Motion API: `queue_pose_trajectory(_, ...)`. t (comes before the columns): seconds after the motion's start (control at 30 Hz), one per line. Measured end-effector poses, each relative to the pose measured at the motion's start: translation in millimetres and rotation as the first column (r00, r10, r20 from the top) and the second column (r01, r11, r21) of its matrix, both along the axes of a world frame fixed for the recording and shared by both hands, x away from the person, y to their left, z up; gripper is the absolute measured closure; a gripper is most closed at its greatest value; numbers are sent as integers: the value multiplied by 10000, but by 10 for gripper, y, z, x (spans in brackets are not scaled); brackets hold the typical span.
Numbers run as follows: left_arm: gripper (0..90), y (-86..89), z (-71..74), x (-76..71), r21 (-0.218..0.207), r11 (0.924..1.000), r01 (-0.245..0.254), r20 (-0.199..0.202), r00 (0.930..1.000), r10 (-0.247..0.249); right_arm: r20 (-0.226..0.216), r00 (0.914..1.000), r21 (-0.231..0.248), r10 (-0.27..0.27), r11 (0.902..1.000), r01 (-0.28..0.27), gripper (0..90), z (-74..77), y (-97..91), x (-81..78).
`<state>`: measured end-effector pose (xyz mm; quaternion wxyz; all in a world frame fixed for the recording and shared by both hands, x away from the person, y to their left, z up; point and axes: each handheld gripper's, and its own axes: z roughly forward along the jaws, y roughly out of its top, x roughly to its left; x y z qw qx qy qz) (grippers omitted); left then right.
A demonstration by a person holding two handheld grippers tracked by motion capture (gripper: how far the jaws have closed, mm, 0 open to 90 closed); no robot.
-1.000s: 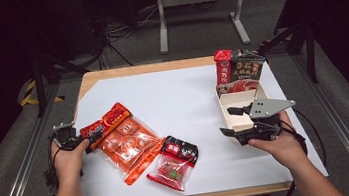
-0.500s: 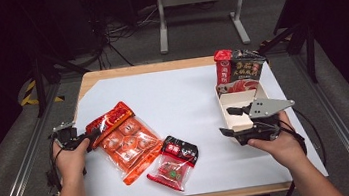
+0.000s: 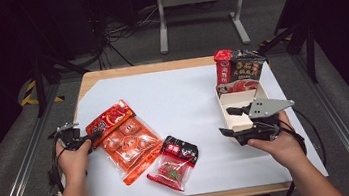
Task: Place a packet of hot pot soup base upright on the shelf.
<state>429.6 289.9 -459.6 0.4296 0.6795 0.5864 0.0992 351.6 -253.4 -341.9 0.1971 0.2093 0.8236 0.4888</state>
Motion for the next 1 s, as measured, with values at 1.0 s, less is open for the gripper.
queue_pose_trajectory(1.0, 898, -119, 755, -348, -326, 9974, 641, 2495, 9669, -540, 462, 9981, 323, 408, 9986, -423, 470, 30, -24, -22)
